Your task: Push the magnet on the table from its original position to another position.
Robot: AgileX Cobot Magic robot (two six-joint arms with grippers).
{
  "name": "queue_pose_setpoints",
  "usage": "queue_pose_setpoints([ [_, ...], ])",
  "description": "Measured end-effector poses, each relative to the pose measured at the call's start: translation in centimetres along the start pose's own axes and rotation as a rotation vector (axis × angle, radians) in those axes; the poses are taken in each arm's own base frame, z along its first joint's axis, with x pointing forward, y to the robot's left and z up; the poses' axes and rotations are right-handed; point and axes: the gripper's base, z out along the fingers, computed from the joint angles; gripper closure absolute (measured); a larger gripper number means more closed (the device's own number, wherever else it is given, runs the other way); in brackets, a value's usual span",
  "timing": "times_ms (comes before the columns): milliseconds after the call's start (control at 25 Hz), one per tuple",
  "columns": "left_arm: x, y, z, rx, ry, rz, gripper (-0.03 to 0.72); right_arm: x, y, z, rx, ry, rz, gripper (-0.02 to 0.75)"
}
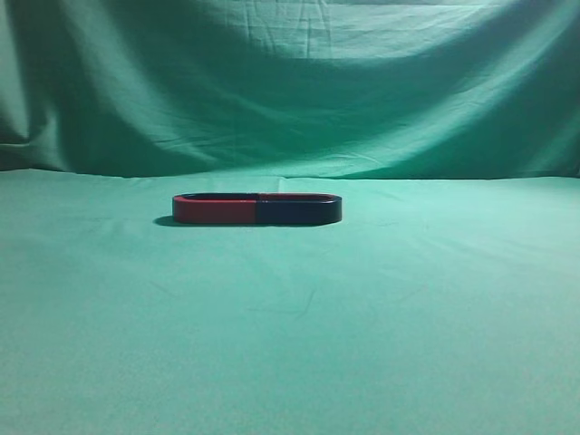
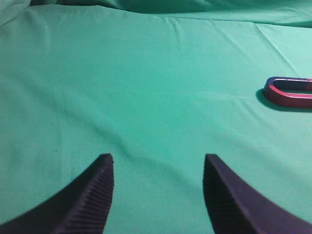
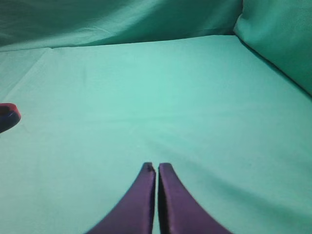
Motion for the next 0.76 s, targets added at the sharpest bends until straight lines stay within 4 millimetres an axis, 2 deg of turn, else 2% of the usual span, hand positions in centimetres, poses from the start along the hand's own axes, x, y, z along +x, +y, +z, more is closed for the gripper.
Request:
queue_pose_setpoints([
  [760,0.0,0.0,0.0,0.0,0.0,0.0,0.289,0.25,-0.03,-0.03,0.004,0.025,0.0,0.738],
])
